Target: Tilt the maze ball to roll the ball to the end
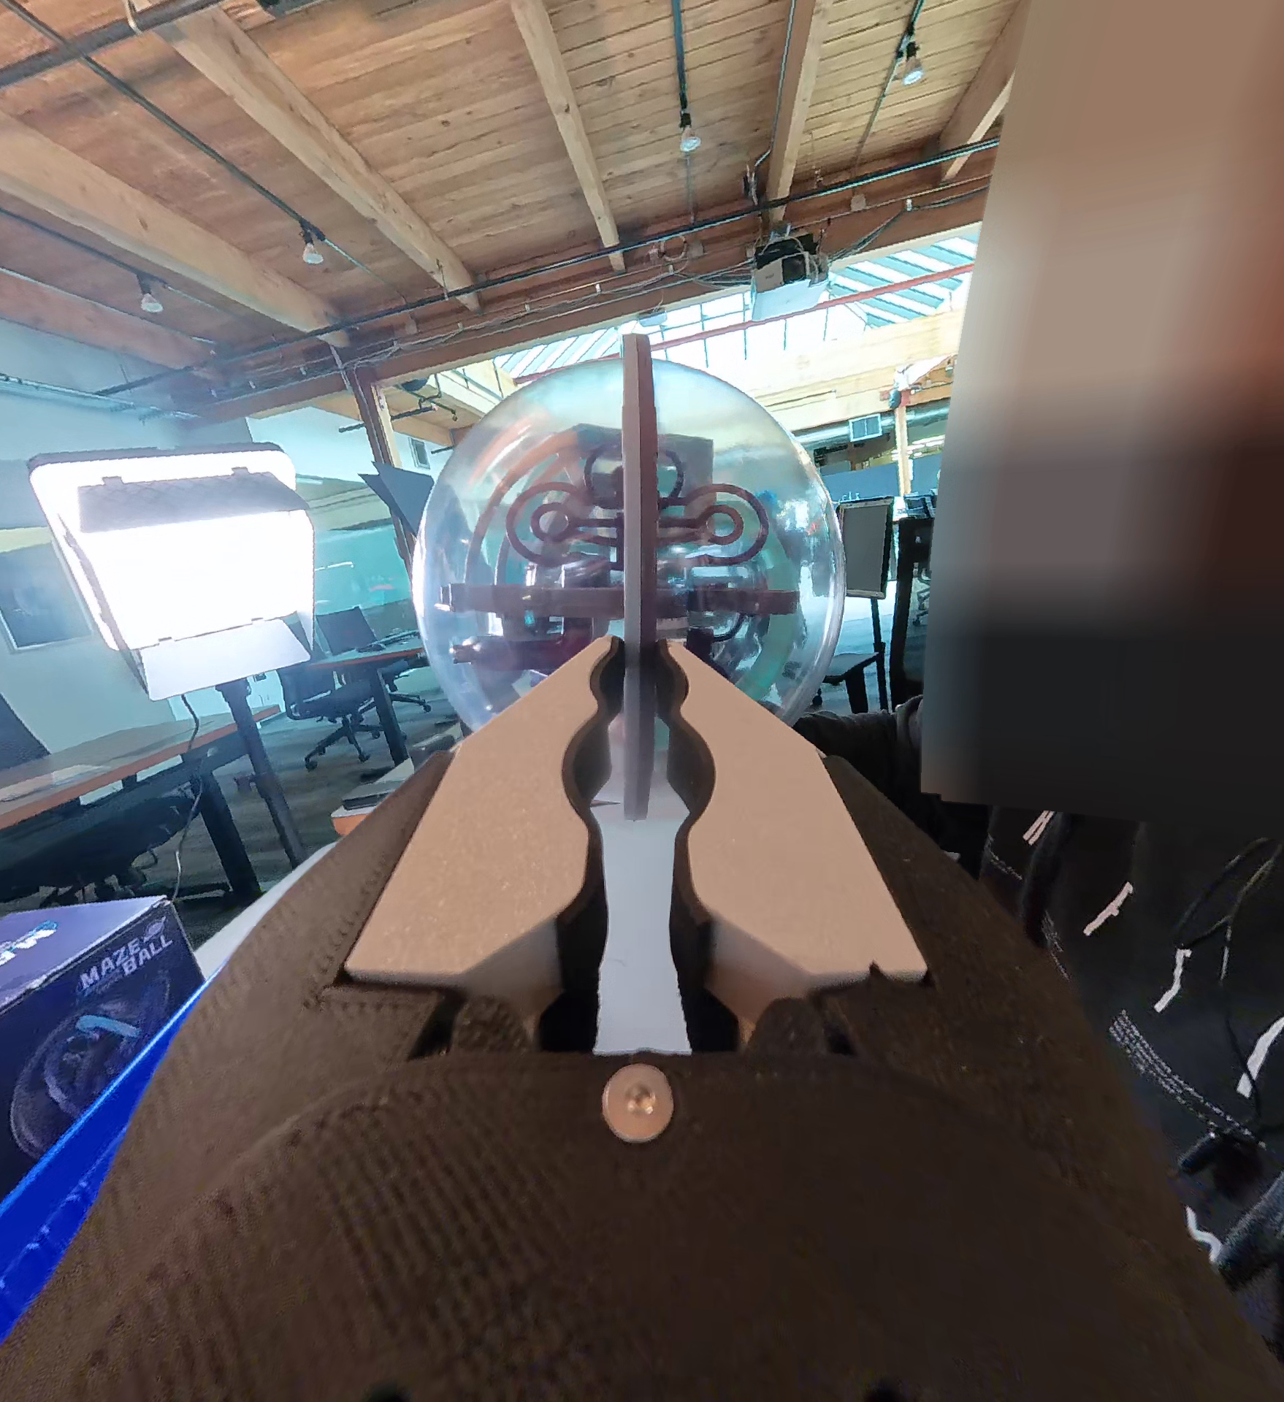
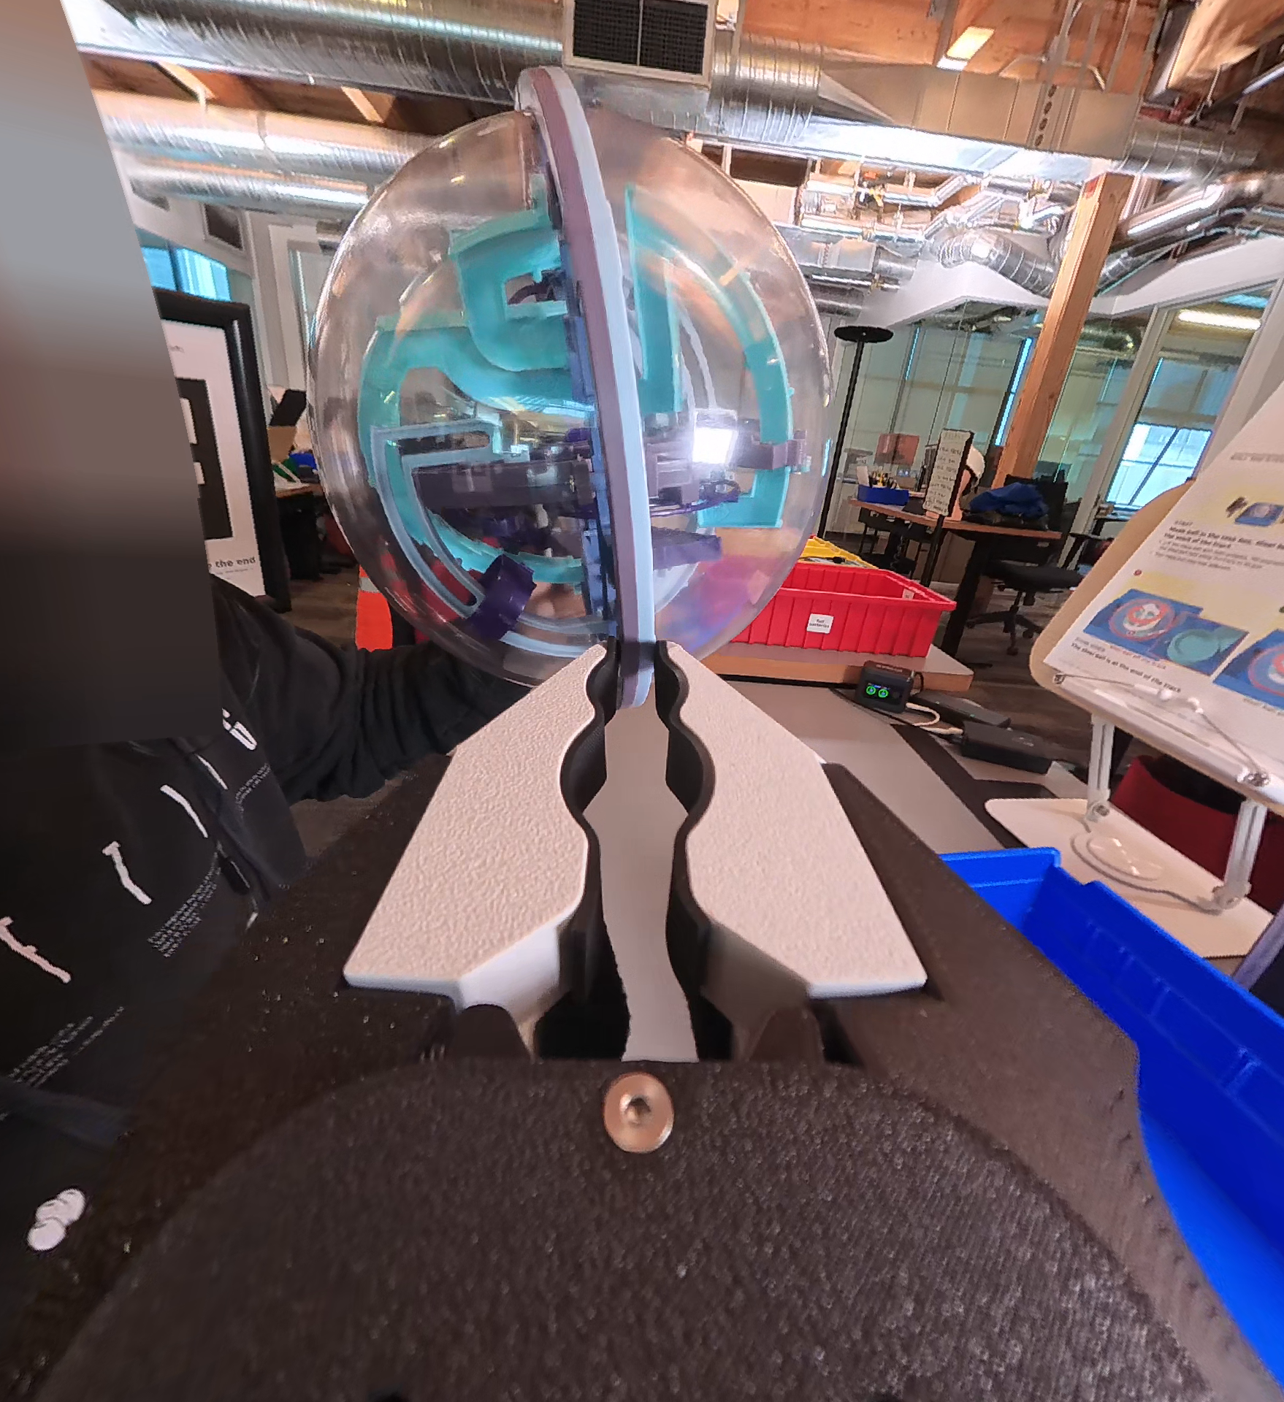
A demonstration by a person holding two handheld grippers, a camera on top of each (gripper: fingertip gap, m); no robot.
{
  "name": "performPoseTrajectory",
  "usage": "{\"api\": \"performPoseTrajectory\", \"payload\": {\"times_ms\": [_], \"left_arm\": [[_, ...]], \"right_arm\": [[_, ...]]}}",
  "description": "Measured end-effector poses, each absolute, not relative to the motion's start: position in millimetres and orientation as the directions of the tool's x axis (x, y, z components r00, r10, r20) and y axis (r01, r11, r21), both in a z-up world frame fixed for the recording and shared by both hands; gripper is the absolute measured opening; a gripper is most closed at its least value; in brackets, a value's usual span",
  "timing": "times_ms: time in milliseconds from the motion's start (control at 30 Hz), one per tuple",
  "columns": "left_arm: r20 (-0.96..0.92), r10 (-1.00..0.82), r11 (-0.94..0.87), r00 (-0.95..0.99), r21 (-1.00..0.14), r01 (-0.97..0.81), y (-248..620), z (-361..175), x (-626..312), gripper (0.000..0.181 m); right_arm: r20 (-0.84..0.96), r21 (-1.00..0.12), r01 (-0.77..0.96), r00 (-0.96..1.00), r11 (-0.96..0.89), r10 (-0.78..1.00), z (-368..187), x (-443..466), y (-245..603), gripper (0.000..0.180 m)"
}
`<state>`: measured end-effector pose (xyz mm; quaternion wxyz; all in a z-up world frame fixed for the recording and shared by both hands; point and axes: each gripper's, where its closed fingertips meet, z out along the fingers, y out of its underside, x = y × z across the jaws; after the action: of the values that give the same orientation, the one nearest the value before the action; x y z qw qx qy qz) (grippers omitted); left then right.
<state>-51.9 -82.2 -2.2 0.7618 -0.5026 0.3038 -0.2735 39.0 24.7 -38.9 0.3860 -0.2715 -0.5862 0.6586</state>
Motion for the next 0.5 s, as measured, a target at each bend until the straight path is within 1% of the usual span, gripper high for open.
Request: {"api": "performPoseTrajectory", "payload": {"times_ms": [500], "left_arm": [[-0.284,-0.716,0.434,0.638,-0.896,0.089,-75.5,4.9,-60.4,0.007]], "right_arm": [[0.184,-0.971,-0.229,-0.543,0.067,0.819,-25.2,28.0,35.9,0.008]]}}
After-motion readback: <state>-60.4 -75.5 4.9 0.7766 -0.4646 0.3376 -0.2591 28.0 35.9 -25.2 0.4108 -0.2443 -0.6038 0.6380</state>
